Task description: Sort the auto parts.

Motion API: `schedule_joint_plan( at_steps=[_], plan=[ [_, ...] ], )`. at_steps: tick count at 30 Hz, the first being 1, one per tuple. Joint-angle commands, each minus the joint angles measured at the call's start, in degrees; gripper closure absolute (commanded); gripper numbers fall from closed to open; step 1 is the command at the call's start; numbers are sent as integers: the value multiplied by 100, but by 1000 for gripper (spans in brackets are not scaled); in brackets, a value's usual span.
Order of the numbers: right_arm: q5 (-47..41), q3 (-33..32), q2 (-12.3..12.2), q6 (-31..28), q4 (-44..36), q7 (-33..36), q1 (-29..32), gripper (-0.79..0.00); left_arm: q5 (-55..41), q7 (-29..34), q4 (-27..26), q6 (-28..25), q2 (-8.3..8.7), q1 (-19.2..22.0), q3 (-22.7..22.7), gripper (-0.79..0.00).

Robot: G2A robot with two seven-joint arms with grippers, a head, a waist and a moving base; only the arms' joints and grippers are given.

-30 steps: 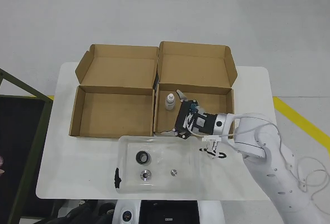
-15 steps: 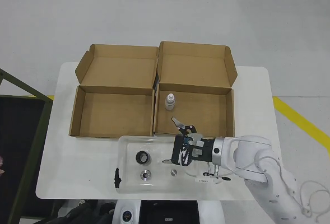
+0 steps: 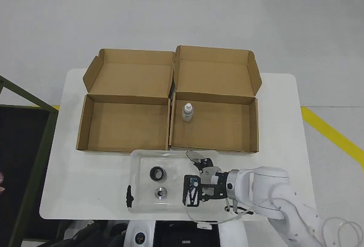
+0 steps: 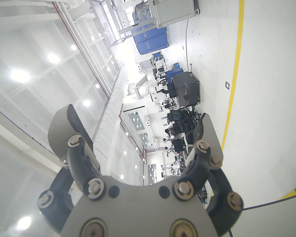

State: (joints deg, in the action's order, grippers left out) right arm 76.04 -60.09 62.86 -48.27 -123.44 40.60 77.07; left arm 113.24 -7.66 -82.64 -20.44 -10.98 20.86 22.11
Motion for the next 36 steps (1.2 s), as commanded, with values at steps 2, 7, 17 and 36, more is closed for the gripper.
schedule_joint_plan(
  at_steps=[2, 7, 17, 36],
  plan=[
    [104, 3, -27, -15, 13, 122, 70, -785, 0, 0, 0, 0, 0, 0, 0, -785],
    [306, 59, -59, -9, -49, 355, 109, -785, 0, 0, 0, 0, 0, 0, 0, -785],
    [527, 549, -31, -30, 215, 811, -158, -785, 0, 0, 0, 0, 0, 0, 0, -785],
    [498, 1191, 51, 113, 841, 1176, -563, -668, 0, 0, 0, 0, 0, 0, 0, -785]
  ],
)
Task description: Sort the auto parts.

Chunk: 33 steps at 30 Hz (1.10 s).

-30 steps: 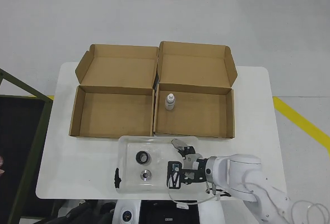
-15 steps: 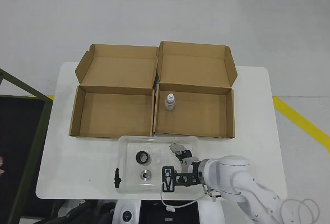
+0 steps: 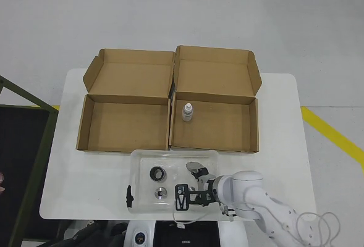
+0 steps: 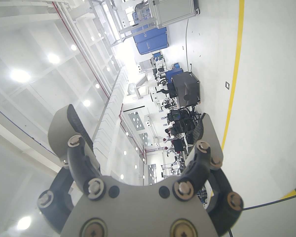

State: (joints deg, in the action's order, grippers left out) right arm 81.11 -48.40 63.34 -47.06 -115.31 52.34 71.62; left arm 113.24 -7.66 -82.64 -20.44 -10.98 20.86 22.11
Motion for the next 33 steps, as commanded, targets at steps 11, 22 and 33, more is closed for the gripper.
schedule_joint_plan(
  at_steps=[11, 22, 33],
  plan=[
    [-36, 197, 15, -32, 250, 83, -152, -474, 0, 0, 0, 0, 0, 0, 0, -785],
    [-77, 273, -1, -34, 292, 116, -170, 0, 0, 0, 0, 0, 0, 0, 0, -785],
    [85, 42, -60, 205, -187, -379, -100, 0, 0, 0, 0, 0, 0, 0, 0, -785]
  ],
)
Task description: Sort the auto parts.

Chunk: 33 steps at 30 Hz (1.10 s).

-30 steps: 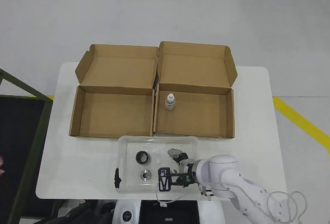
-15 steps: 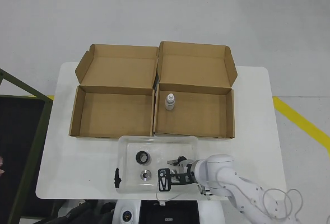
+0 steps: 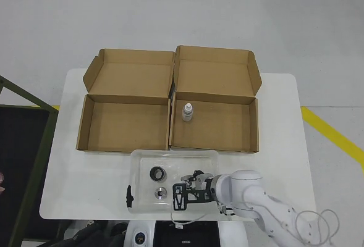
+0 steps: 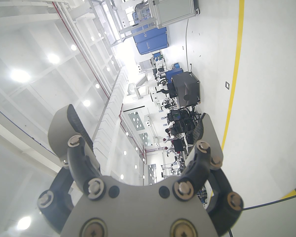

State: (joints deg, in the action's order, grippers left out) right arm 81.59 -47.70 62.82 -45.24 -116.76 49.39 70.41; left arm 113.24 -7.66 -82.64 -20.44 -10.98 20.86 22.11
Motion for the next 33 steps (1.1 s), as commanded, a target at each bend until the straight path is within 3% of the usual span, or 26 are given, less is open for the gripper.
schedule_joint_plan(
  at_steps=[1, 18, 33],
  plan=[
    [80, -65, -15, 56, -101, -180, 34, 0, 0, 0, 0, 0, 0, 0, 0, -785],
    [847, -924, -153, 751, -978, -2192, 406, 0, 0, 0, 0, 0, 0, 0, 0, -785],
    [1085, -1661, -224, 1131, -1247, -3008, 627, 0, 0, 0, 0, 0, 0, 0, 0, -785]
  ],
)
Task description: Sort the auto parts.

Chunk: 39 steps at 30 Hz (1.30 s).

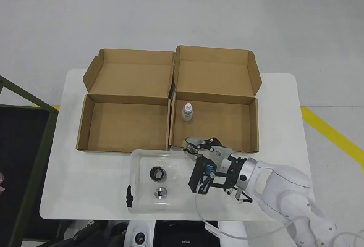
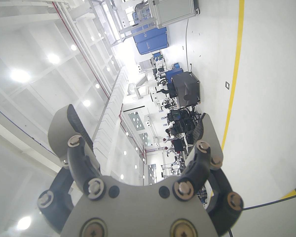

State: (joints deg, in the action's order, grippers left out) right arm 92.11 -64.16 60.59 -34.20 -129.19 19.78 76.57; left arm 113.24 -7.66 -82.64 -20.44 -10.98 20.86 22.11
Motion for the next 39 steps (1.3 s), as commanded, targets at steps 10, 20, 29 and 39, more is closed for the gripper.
schedule_joint_plan(
  at_steps=[10, 20, 29, 39],
  plan=[
    [31, -111, 28, 341, 285, -368, -52, 0, 0, 0, 0, 0, 0, 0, 0, -785],
    [-492, -89, 98, 188, 1014, -61, -615, 0, 0, 0, 0, 0, 0, 0, 0, -785],
    [-1065, 92, 187, -116, 1865, 484, -1321, 0, 0, 0, 0, 0, 0, 0, 0, -785],
    [-1951, 291, 275, -470, 2736, 1349, -2022, 0, 0, 0, 0, 0, 0, 0, 0, -785]
  ],
)
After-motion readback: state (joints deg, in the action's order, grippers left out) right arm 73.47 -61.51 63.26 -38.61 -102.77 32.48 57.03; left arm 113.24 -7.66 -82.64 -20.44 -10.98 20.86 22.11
